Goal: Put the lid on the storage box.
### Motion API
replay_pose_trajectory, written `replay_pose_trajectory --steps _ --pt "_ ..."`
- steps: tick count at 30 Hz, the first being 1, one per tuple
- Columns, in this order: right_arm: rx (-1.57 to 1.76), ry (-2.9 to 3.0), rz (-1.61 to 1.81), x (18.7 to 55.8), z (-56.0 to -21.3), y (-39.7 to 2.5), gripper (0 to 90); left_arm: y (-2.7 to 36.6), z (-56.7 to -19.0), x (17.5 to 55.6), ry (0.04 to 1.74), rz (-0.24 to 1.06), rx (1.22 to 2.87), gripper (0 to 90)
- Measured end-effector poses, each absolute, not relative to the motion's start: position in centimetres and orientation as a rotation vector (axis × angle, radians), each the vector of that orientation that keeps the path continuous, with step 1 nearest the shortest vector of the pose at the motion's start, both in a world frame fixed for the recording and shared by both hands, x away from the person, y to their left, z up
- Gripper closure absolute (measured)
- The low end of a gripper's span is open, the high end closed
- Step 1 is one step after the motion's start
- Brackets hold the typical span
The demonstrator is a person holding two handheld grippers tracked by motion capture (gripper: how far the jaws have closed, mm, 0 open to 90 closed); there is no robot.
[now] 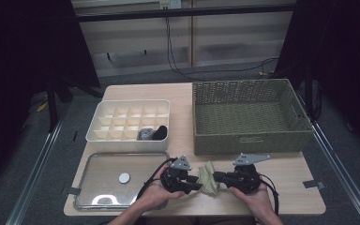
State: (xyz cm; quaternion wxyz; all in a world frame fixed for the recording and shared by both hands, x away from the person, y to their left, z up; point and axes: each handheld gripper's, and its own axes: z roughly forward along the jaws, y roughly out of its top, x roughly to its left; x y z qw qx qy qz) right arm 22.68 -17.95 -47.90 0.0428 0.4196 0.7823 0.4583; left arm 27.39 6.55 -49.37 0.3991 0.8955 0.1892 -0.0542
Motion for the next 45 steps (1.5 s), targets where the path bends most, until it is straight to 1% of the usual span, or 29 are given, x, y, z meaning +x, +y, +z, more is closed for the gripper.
replay_pose_trajectory --steps 6,12,20,22,26,30,32,33,35,38,45 --pt "1.235 2.458 1.414 22.7 -48.4 -16.2 85.9 6.6 -49.5 27.3 0.486 -0.13 2.272 69.6" --pt "1.238 2.497 1.403 22.5 -49.0 -15.5 86.0 6.6 -49.7 27.3 0.498 -0.115 2.282 72.4" --pt "1.226 2.531 1.394 22.1 -49.8 -14.8 86.2 6.9 -49.7 27.3 0.492 -0.116 2.289 73.4" --pt "1.23 2.54 1.38 22.2 -49.8 -14.7 86.2 7.5 -49.5 27.7 0.489 -0.108 2.308 71.3" --pt "1.214 2.536 1.366 22.1 -49.9 -14.4 86.3 8.4 -48.5 28.5 0.531 -0.099 2.223 68.8" --pt "1.203 2.538 1.366 22.0 -50.0 -14.2 86.4 8.3 -47.4 29.1 0.544 -0.122 2.165 56.3" --pt "1.185 2.54 1.372 21.9 -50.0 -14.0 86.4 7.7 -47.2 29.2 0.542 -0.125 2.165 48.9" --pt "1.187 2.547 1.372 21.8 -50.0 -13.9 86.4 7.3 -47.2 29.3 0.54 -0.126 2.17 46.8" --pt "1.167 2.543 1.367 21.7 -50.0 -13.7 86.4 6.6 -47.7 29.6 0.546 -0.107 2.176 45.9" --pt "1.146 2.543 1.345 21.5 -49.9 -13.6 86.4 6.2 -48.6 30.0 0.568 -0.145 2.207 45.2" --pt "1.14 2.557 1.351 21.6 -49.9 -13.8 85.5 6.5 -49.5 29.8 0.559 -0.149 2.228 48.8"
